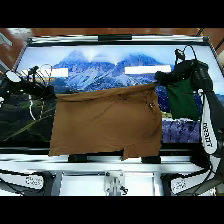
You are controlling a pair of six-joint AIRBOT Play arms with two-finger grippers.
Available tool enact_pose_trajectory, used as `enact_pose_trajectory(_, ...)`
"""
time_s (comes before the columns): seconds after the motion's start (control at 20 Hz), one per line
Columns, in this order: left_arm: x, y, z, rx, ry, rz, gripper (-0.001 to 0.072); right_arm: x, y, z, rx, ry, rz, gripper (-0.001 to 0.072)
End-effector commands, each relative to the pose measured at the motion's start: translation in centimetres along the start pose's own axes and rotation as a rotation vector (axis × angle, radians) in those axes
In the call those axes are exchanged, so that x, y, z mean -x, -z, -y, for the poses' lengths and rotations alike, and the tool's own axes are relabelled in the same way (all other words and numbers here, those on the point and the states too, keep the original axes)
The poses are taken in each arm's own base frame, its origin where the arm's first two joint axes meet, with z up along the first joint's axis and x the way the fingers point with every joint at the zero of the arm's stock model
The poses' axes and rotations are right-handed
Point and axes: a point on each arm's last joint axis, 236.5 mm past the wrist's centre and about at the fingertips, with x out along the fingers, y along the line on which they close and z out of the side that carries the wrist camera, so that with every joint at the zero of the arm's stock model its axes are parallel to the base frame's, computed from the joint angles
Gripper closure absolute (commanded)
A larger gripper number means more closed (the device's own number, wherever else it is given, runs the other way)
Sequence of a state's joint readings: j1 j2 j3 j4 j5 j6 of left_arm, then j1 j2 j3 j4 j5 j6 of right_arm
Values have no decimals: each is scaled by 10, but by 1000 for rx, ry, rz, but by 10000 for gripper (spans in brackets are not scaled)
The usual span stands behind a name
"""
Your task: Fold the shirts.
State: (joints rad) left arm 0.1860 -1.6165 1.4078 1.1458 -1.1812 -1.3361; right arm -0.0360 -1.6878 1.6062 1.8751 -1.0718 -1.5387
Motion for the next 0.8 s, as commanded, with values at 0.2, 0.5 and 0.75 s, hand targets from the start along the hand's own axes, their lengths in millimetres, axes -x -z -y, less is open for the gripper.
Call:
enact_pose_trajectory(0.2, 13, 88, -17, -6, -76, -368, 680, 17, 111, 33, 2, 120, -496, 648)
enact_pose_trajectory(0.5, 7, 104, -18, 5, -68, -417, 680, 4, 133, 30, -47, 135, -570, 648)
enact_pose_trajectory(0.75, 6, 103, -19, 28, -74, -412, 679, 4, 154, 49, -41, 201, -632, 611)
